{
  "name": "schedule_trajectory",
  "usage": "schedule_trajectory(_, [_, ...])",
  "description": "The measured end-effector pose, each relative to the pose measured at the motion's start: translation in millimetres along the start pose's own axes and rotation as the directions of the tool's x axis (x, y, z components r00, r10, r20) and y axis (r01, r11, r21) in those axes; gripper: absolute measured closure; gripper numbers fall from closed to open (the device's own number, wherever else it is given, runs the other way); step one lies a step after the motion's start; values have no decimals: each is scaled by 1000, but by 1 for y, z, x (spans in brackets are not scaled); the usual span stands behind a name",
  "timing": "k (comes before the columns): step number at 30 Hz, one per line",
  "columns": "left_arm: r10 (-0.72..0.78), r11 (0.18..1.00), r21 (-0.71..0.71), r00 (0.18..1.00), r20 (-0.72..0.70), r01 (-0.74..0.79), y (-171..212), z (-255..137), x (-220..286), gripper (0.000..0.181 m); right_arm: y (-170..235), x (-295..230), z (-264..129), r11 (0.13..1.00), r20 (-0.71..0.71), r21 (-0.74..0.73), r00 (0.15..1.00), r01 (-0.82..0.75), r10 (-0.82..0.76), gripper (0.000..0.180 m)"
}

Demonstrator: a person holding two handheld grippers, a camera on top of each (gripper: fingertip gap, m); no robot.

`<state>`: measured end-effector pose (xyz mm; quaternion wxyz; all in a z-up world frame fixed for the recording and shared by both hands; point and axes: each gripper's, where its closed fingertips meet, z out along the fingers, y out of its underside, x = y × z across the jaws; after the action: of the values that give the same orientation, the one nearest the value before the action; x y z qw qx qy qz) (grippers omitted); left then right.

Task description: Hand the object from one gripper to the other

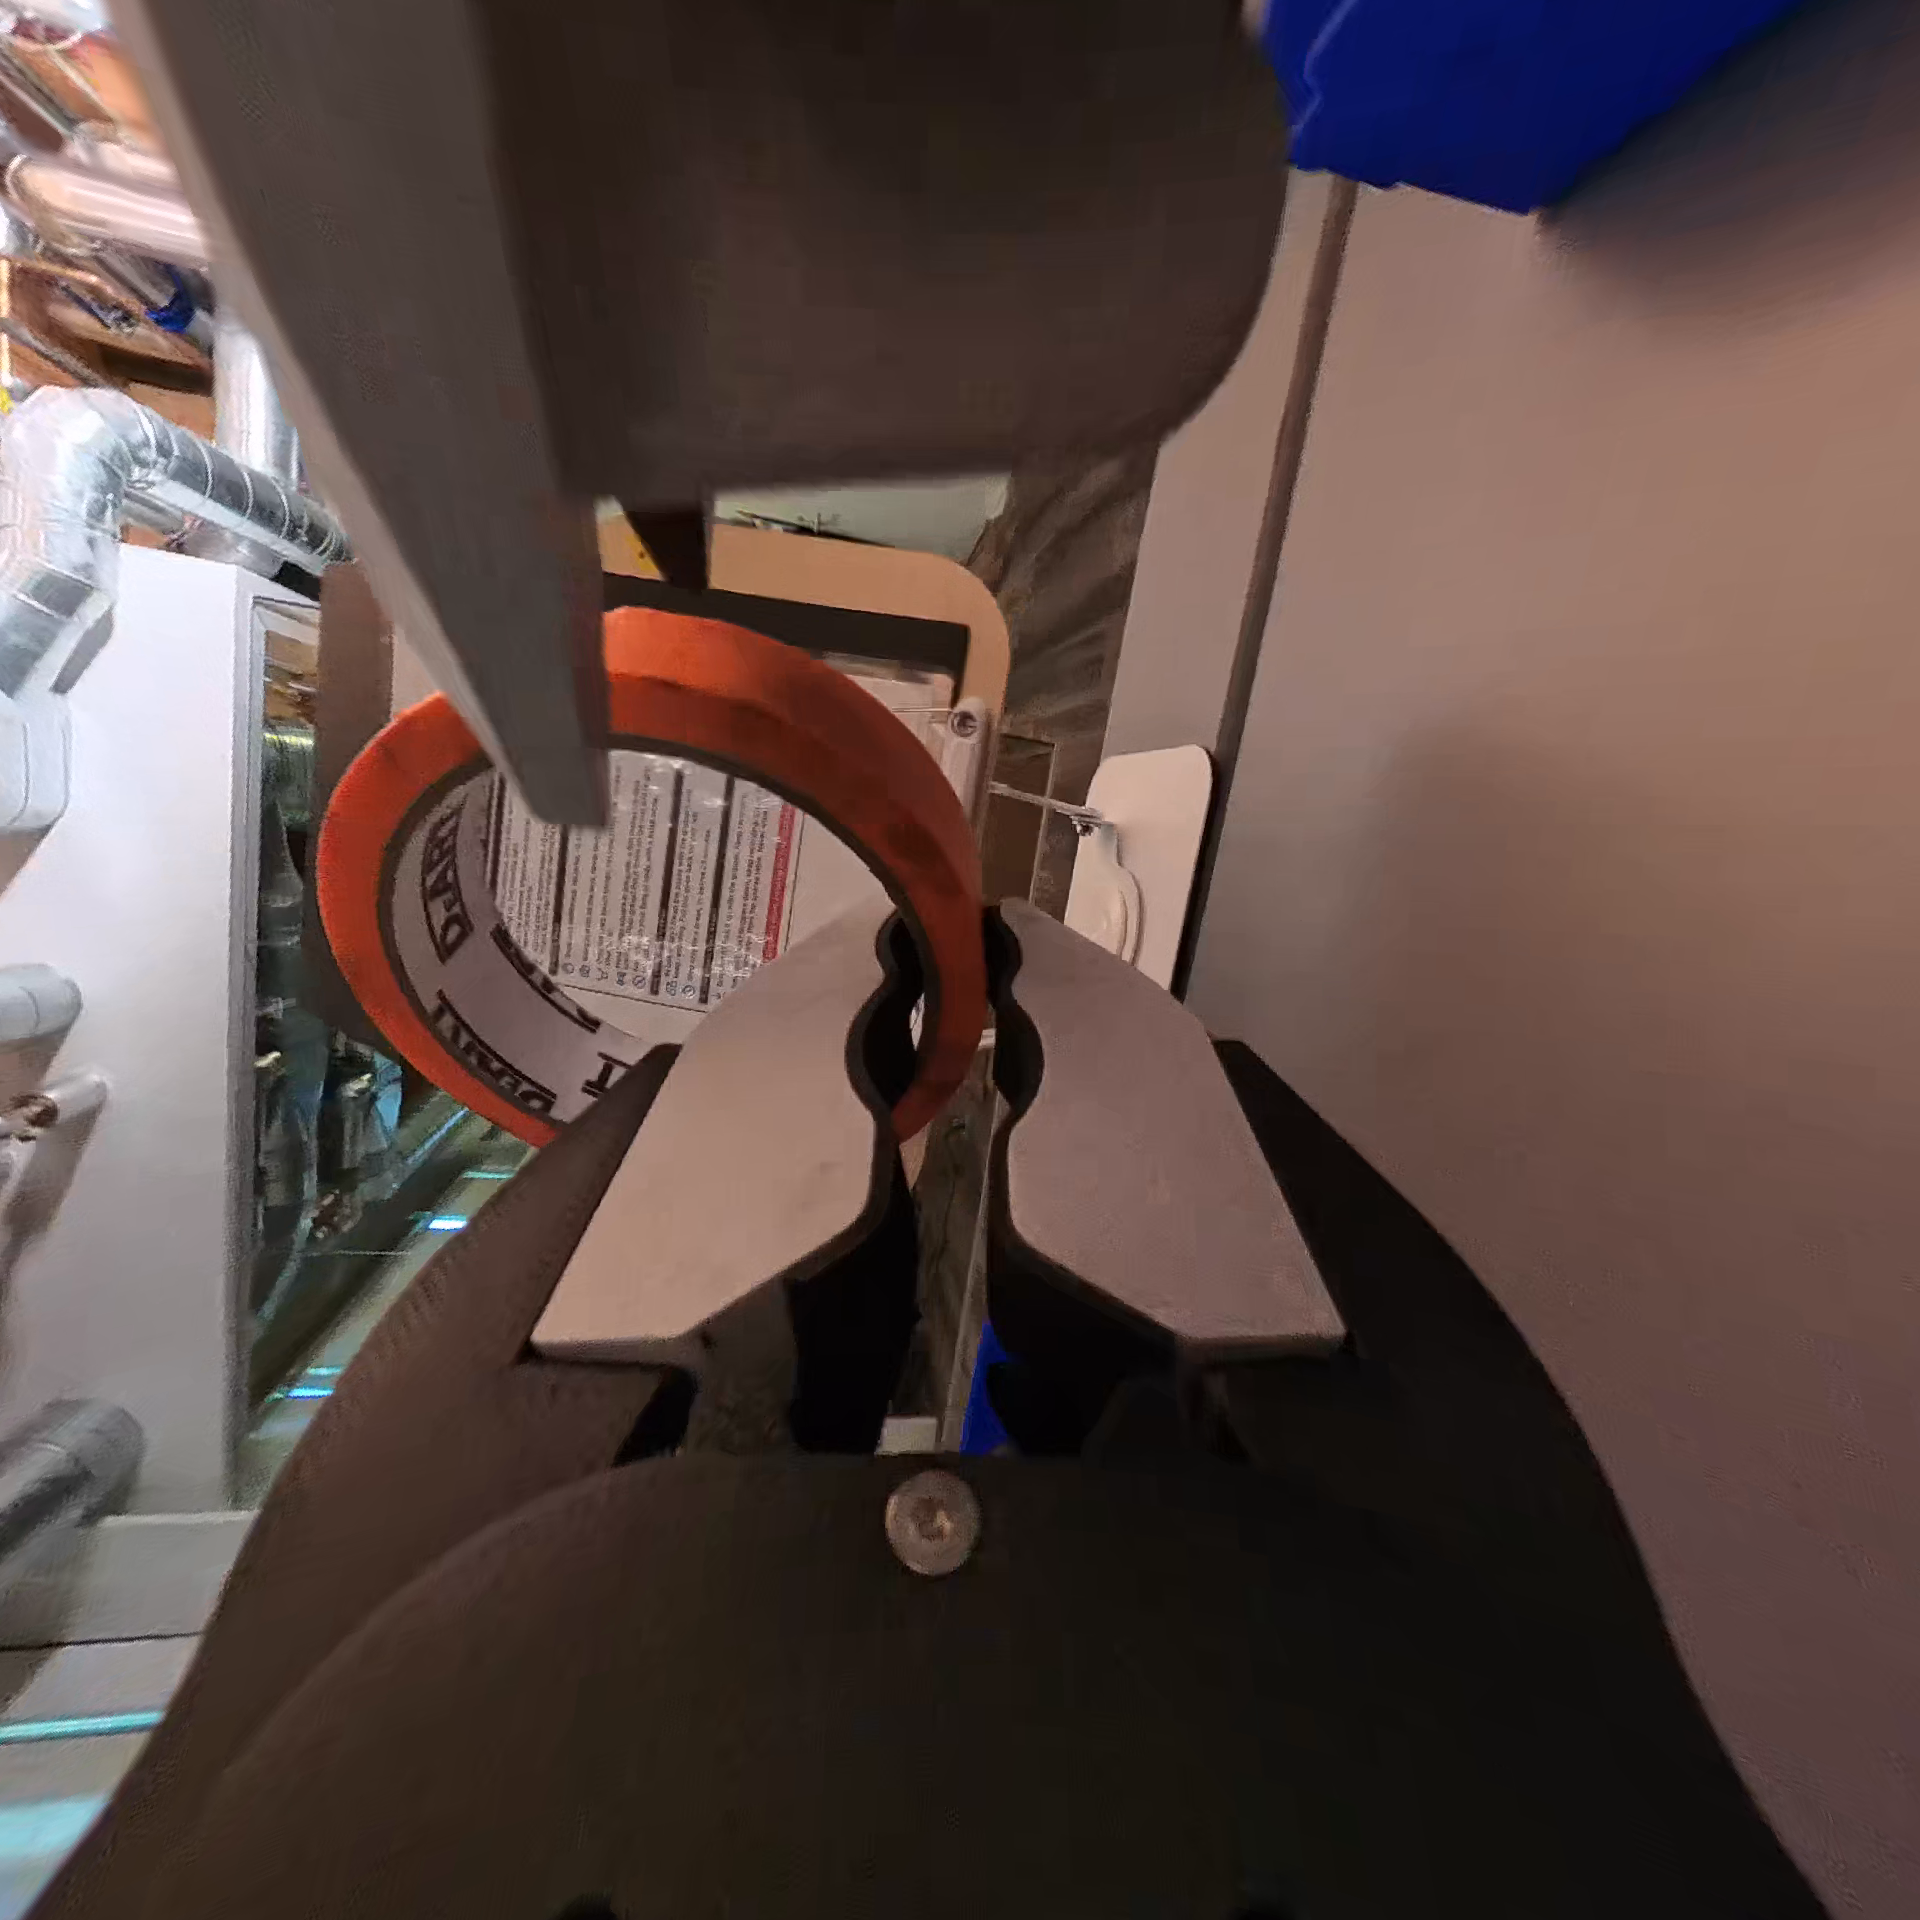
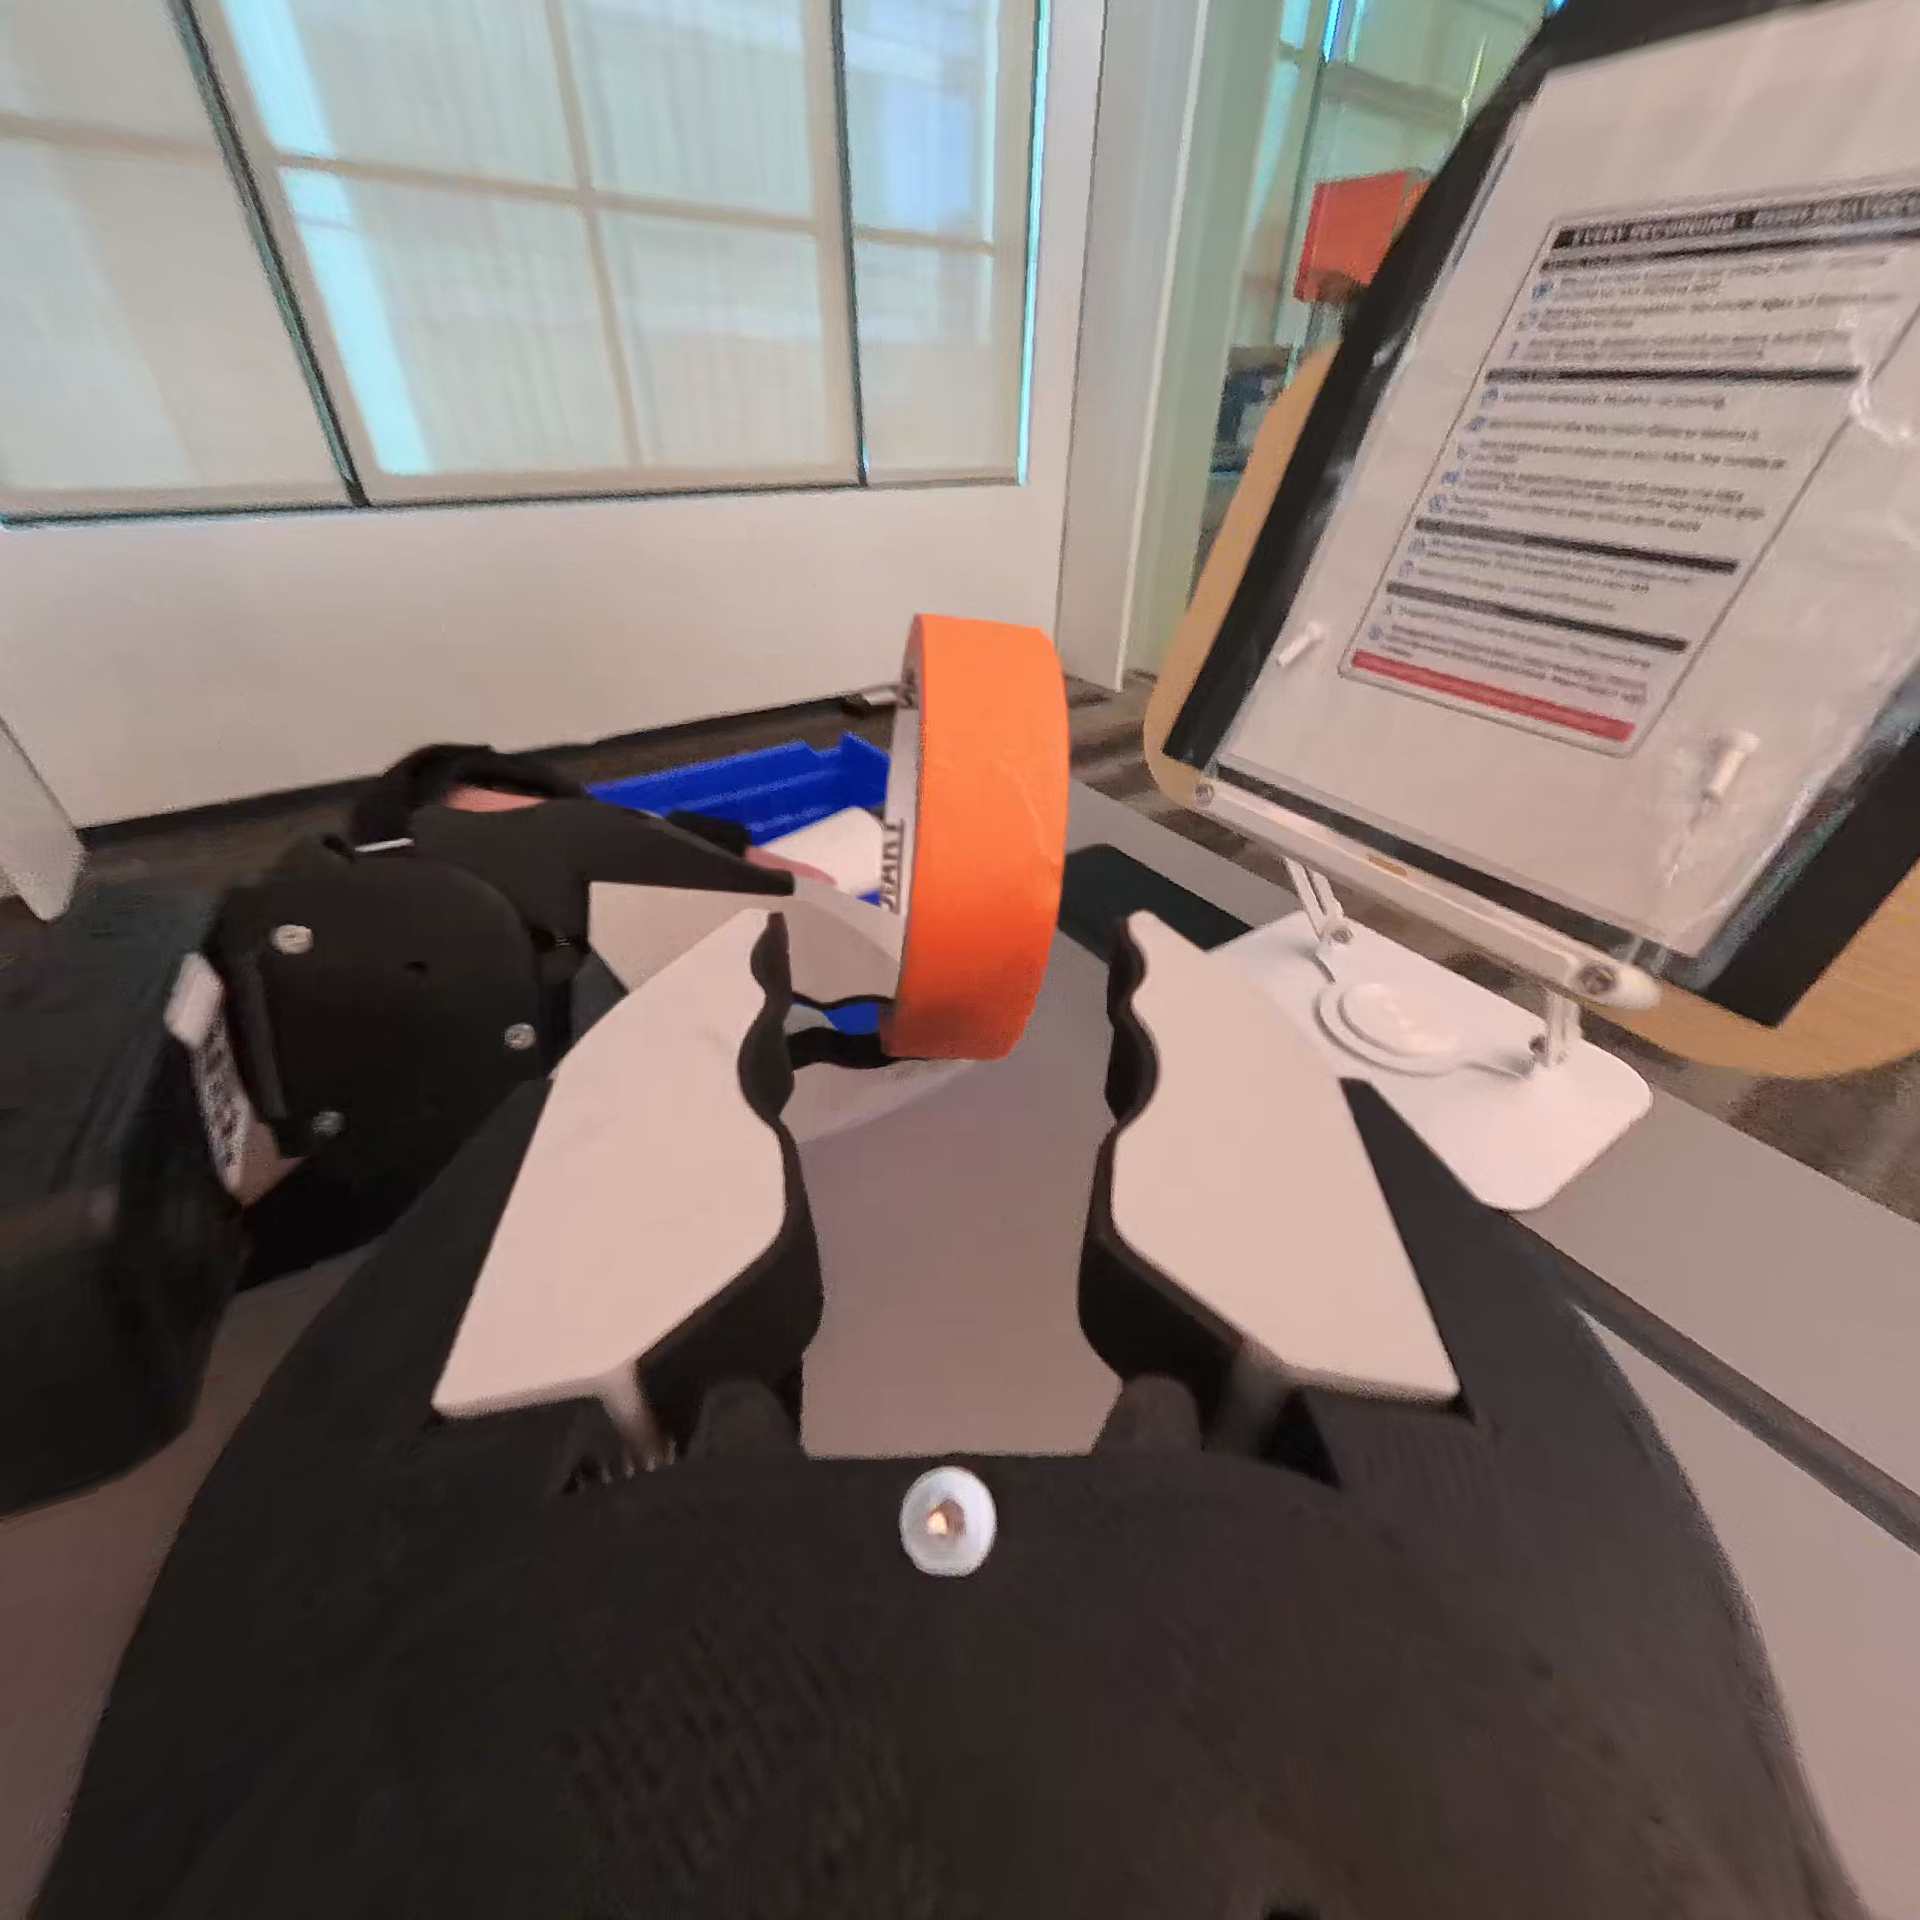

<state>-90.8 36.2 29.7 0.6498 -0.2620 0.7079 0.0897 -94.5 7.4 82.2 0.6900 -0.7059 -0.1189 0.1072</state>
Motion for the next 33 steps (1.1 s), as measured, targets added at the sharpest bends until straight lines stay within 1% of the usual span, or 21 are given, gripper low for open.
schedule_trajectory(2, [25,1000,3,1000,-11,-25,-4,-1,5,170,10,6,3,999,-32,-47,999,-6,5,124])
schedule_trajectory(4, [30,1000,8,999,-35,-29,-6,-2,9,171,16,5,4,997,23,-60,998,-50,51,150])
schedule_trajectory(6, [10,1000,15,998,-57,-9,-7,-2,13,170,19,6,4,986,75,-79,985,-149,155,151])
schedule_trajectory(8, [-62,996,67,997,-40,65,-14,-4,8,165,15,13,1,958,124,-33,950,-285,287,151])
schedule_trajectory(9, [-116,989,90,993,-36,119,-17,-6,3,157,13,19,-2,925,154,-9,913,-380,377,151])
schedule_trajectory(11, [-264,953,137,963,-61,270,-25,-13,-9,144,8,34,-8,824,233,50,809,-565,540,151])
schedule_trajectory(13, [-434,874,190,894,-109,447,-32,-22,-26,132,6,48,-14,695,322,91,681,-714,658,151])
schedule_trajectory(14, [-528,811,214,839,-133,545,-33,-26,-37,128,3,52,-17,634,381,108,621,-766,685,151])
schedule_trajectory(16, [-710,634,235,675,-201,737,-30,-33,-56,123,-4,57,-22,512,495,129,502,-849,709,151])
schedule_trajectory(17, [-780,527,227,572,-255,819,-27,-34,-62,120,-6,58,-24,459,538,133,453,-878,711,151])
schedule_trajectory(19, [-853,276,165,320,-412,947,-26,-36,-67,111,-9,57,-25,400,598,134,396,-907,697,151])
schedule_trajectory(20, [-846,146,109,181,-502,983,-29,-37,-67,106,-9,54,-25,390,616,132,384,-911,688,151])
schedule_trajectory(21, [-819,40,41,56,-571,998,-31,-37,-65,104,-9,50,-24,386,637,128,375,-913,674,151])
schedule_trajectory(22, [-782,-31,-27,-41,-622,999,-34,-35,-60,104,-10,45,-23,383,657,130,369,-915,657,151])
schedule_trajectory(23, [-742,-75,-86,-113,-661,993,-37,-34,-55,103,-11,40,-23,385,676,136,370,-913,637,151])
schedule_trajectory(25, [-655,-139,-160,-212,-725,977,-48,-35,-49,104,-15,29,-24,406,714,148,381,-902,587,151])
schedule_trajectory(26, [-614,-163,-176,-239,-752,971,-52,-37,-49,110,-18,23,-25,420,733,153,387,-895,559,151])
schedule_trajectory(28, [-550,-185,-170,-245,-799,968,-57,-43,-50,126,-19,16,-23,461,726,178,432,-870,535,152])
schedule_trajectory(29, [-528,-183,-151,-227,-818,971,-59,-47,-53,149,-17,15,-21,497,698,206,483,-843,529,152])
schedule_trajectory(31, [-549,-138,-83,-146,-823,987,-56,-49,-56,153,-16,12,-19,573,661,242,565,-783,493,151])
schedule_trajectory(33, [-623,-41,10,-18,-782,999,-50,-46,-58,153,-9,14,-11,665,568,238,657,-708,496,144])
